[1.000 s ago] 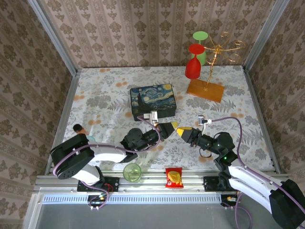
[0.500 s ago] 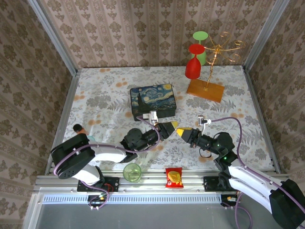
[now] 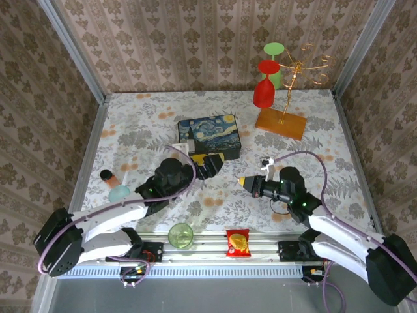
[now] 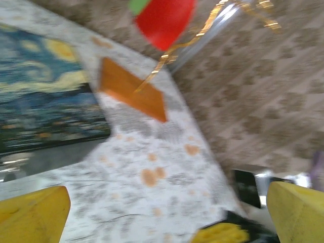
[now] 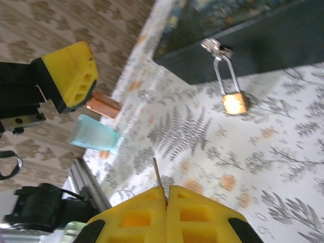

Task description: Unlock the padlock with the key

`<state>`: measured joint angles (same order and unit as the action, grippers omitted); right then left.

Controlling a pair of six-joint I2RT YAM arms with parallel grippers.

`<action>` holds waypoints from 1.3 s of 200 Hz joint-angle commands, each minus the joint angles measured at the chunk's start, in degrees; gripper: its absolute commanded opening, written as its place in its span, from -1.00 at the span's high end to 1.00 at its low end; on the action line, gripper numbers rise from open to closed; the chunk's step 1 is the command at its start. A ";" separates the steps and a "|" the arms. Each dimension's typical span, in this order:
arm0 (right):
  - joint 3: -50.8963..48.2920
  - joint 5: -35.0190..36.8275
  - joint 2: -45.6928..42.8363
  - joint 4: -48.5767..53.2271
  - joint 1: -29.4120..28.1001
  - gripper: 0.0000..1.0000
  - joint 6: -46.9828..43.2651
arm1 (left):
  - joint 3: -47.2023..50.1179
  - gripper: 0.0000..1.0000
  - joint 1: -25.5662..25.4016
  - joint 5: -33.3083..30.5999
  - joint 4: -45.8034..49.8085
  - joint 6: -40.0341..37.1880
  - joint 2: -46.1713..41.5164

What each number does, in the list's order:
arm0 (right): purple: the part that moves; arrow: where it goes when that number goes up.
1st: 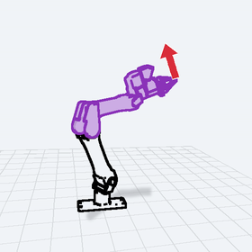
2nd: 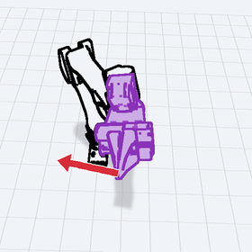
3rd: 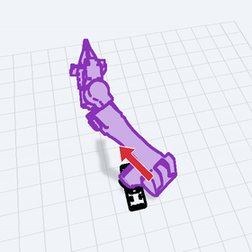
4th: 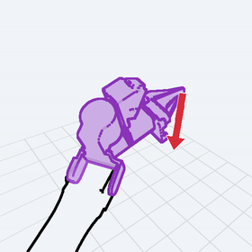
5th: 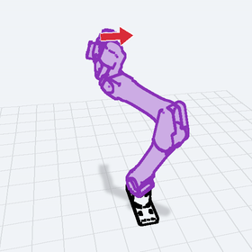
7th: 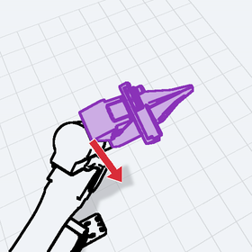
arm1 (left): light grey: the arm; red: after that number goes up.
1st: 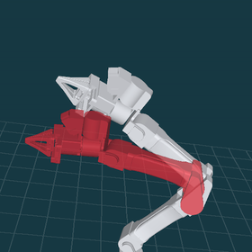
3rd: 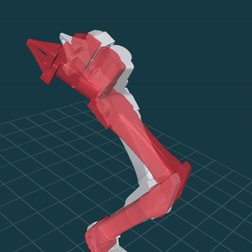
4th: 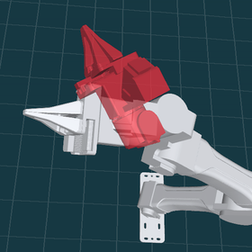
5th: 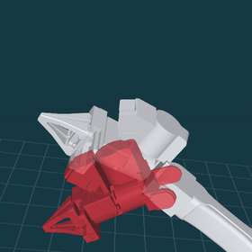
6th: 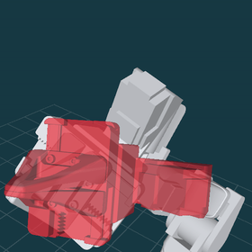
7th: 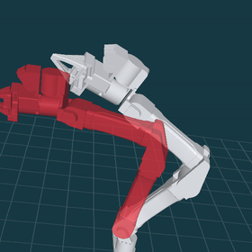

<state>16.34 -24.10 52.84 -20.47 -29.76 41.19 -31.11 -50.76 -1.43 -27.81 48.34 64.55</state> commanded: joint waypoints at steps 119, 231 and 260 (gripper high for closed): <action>3.55 3.94 11.31 -1.53 1.54 1.00 -1.44 | -7.90 -0.60 8.19 6.85 -1.83 -10.80 30.58; 1.50 4.45 10.05 -2.00 2.25 1.00 -1.00 | -7.12 0.20 8.07 7.80 -8.13 -9.03 37.34; 1.42 4.46 10.31 -1.94 2.32 1.00 -1.20 | -7.51 0.37 7.98 8.54 -8.79 -8.56 38.30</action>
<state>18.26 -20.73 62.70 -21.06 -27.88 40.25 -37.71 -42.35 6.09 -34.83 39.44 101.91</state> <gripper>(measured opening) 0.062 0.344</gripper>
